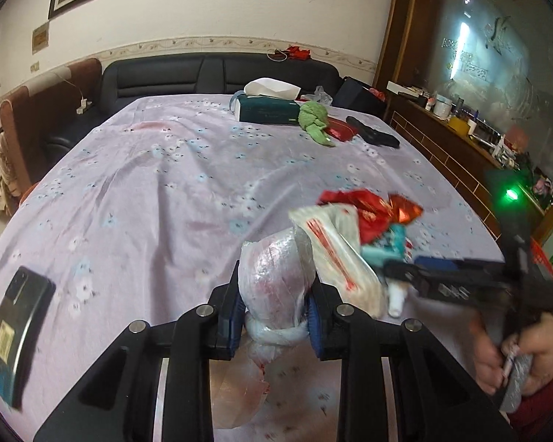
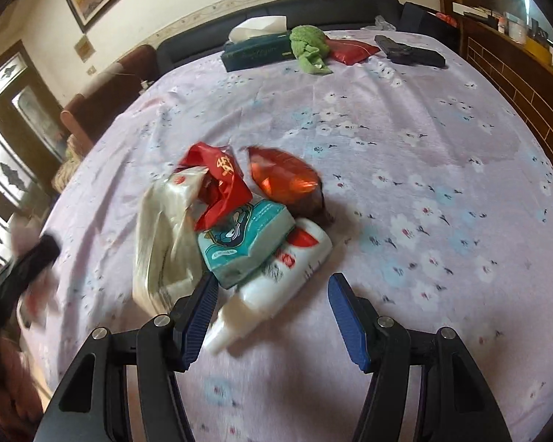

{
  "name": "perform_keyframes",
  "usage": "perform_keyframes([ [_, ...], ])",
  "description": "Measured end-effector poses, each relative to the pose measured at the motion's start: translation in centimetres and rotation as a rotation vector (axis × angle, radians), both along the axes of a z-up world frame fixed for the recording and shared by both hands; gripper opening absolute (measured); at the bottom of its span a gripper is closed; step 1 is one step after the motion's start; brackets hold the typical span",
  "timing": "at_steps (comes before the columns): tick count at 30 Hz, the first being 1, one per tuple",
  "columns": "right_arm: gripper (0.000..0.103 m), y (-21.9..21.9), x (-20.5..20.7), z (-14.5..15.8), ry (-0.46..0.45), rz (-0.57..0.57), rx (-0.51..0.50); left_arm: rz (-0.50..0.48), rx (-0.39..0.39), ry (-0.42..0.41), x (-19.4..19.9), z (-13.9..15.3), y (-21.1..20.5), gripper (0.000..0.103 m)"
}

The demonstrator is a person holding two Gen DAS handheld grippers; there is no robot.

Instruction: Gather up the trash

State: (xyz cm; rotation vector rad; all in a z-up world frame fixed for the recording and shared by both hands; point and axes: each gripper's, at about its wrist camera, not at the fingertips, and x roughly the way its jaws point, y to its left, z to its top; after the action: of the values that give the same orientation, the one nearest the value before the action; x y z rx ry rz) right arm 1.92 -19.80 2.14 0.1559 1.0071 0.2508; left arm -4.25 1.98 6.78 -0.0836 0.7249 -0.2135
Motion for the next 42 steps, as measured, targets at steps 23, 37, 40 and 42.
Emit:
perform_keyframes([
  [23, 0.042, -2.9, -8.2, 0.8, -0.298, -0.005, -0.027, 0.105, 0.081, -0.088, -2.8, -3.8, -5.7, 0.027],
  [37, 0.042, -3.2, -7.9, 0.4, -0.272, -0.003, 0.007, 0.120, 0.084, -0.052, -2.2, -4.3, -5.8, 0.027],
  [40, 0.042, -3.2, -7.8, 0.3, -0.270, -0.003, 0.005, 0.120, 0.084, -0.049, -2.1, -4.3, -5.9, 0.027],
  [42, 0.042, -3.2, -7.8, 0.3, -0.268, -0.003, 0.004, 0.119, 0.084, -0.048, -2.1, -4.3, -5.9, 0.027],
])
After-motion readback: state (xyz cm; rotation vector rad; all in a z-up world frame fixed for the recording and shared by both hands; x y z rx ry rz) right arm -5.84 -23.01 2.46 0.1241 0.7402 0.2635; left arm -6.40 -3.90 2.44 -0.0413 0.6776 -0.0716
